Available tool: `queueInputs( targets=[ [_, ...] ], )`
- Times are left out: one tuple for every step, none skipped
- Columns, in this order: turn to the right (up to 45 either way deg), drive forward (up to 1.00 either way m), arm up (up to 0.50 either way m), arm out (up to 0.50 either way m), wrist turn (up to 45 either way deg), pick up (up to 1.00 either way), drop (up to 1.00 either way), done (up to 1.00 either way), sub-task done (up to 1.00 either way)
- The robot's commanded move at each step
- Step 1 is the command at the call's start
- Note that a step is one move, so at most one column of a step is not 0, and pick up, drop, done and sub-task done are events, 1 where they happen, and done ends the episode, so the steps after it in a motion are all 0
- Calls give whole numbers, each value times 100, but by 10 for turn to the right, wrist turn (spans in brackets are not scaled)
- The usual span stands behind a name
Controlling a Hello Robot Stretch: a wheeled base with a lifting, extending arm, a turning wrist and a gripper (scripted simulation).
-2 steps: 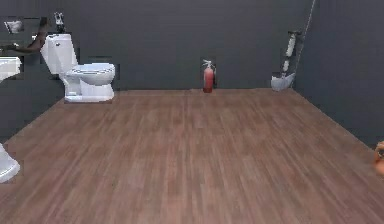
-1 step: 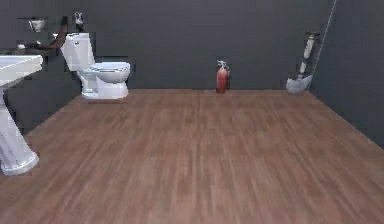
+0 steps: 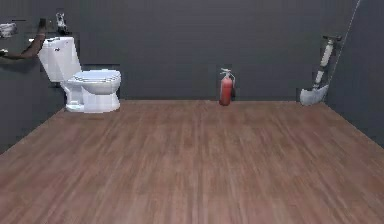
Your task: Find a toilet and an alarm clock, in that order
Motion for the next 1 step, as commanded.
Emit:
queueInputs(
  targets=[
    [-60,0,0,0,0,0,0,0,0]
  ],
)
